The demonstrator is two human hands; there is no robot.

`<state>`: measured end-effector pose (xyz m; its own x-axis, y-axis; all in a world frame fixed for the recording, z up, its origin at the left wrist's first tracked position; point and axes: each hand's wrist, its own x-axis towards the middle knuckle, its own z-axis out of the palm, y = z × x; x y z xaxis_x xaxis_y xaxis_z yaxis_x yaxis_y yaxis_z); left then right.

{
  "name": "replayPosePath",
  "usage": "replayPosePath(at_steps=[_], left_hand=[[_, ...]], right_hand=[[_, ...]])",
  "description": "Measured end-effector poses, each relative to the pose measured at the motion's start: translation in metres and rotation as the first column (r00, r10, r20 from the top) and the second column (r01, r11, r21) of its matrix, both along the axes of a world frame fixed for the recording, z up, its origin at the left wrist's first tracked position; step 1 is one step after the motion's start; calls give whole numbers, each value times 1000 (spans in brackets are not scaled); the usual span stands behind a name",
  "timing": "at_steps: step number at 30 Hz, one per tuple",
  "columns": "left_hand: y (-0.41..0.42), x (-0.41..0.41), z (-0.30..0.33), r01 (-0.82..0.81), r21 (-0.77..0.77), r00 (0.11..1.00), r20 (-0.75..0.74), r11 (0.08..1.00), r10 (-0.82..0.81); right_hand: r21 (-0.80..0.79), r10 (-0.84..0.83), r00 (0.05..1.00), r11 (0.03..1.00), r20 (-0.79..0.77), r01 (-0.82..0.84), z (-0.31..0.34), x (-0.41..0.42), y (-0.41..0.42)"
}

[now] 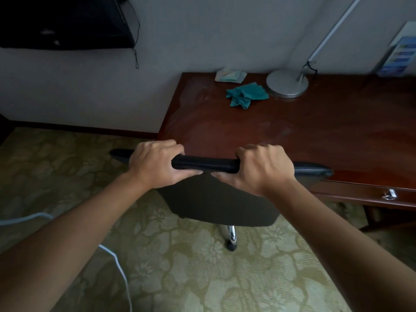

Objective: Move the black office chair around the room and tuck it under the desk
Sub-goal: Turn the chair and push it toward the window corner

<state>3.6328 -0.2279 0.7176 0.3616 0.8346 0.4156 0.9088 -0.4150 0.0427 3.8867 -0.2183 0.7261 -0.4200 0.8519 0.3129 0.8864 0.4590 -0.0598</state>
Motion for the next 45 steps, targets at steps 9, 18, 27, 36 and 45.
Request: replayPosePath(at_steps=[9,18,27,36,45], left_hand=[[-9,8,3,-43,-4,999,-19,999,43],[-37,37,15,-93,-260,996,-39,961,86],[-65,256,19,340,-227,891,388,913,-236],[-159,517,19,664,-266,732,424,699,-534],[-400,793,29,939,-278,316,471,201,-824]], right_hand=[[1,-2,1000,1000,-16,2,-1,4,-4],[-122,107,982,984,-153,-126,7,35,-32],[-295,-434,666,901,-606,318,13,172,-99],[-378,-769,332,580,-546,721,10,414,-281],[-439,-825,-237,16,-514,898,-3,610,-587]])
